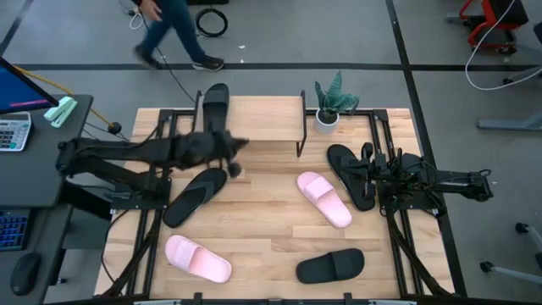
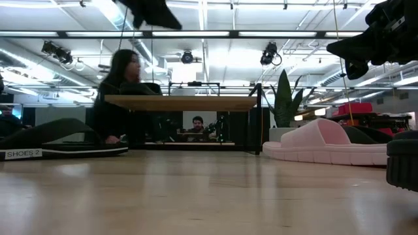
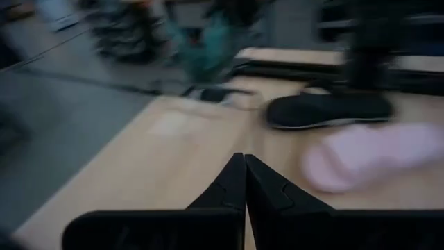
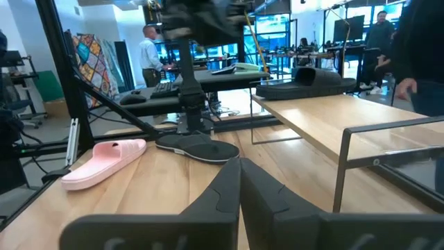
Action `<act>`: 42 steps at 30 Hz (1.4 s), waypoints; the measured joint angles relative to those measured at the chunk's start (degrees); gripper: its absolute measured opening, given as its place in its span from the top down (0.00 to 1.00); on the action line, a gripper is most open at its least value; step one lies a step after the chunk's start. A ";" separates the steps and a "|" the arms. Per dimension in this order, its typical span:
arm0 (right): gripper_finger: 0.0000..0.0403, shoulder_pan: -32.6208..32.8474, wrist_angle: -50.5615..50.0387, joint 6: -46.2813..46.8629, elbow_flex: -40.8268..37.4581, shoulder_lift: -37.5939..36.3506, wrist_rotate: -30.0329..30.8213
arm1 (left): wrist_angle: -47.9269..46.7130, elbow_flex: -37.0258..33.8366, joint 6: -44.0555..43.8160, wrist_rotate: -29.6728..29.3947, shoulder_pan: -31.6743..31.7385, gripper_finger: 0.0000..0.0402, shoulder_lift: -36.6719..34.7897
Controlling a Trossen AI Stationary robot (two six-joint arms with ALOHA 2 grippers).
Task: Pick and place slides into the shelf
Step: Put the black slipper on the shelf
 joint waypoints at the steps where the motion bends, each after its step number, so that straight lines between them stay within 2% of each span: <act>1: 0.97 0.00 0.00 0.01 0.00 0.00 0.00 | -0.08 0.02 0.04 -0.04 -2.47 0.96 -0.81; 7: 0.97 0.01 -0.09 -0.08 0.00 0.02 -0.01 | 0.64 0.00 0.05 0.10 -14.02 0.90 -3.47; 12: 0.97 0.00 -0.07 -8.89 0.00 0.02 0.11 | 0.44 0.00 -3.24 -0.09 -21.59 0.89 -4.02; 14: 0.97 0.00 -0.21 -9.71 0.00 0.02 0.11 | 0.40 0.00 -3.82 -0.04 -24.66 0.90 -4.02; 18: 0.97 0.00 1.65 -7.58 0.00 0.02 -0.01 | -1.07 0.00 -4.54 0.05 -30.36 0.92 -4.02; 21: 0.97 0.00 8.13 -0.59 -0.02 0.08 -0.22 | -2.43 0.00 -4.50 -0.01 -33.52 0.95 -4.02; 23: 0.97 0.01 13.46 1.97 0.04 0.02 -3.90 | -3.11 0.00 -4.46 -0.14 -34.90 0.96 -4.01; 27: 0.97 0.27 23.58 6.84 1.89 0.48 -15.18 | -3.04 0.00 -4.38 -1.21 -35.49 0.99 -3.97; 30: 0.97 2.06 26.77 6.89 6.14 2.82 -16.57 | -3.03 0.00 -4.24 -4.41 -35.45 0.98 -3.97; 33: 0.97 4.44 26.25 2.42 12.74 9.09 -16.13 | -3.09 0.00 -1.89 -6.21 -35.45 0.96 -3.97; 36: 0.97 6.64 23.34 -2.20 21.78 18.69 -16.12 | -3.11 0.00 -0.15 -6.57 -35.45 0.94 -3.97; 39: 0.97 8.77 12.80 -4.36 32.32 31.26 -13.85 | -3.11 0.00 -0.40 -7.06 -35.42 0.93 -3.97; 42: 0.97 11.35 -2.84 -2.70 41.76 44.74 -9.20 | -3.16 0.00 -0.42 -7.24 -35.40 0.95 -3.97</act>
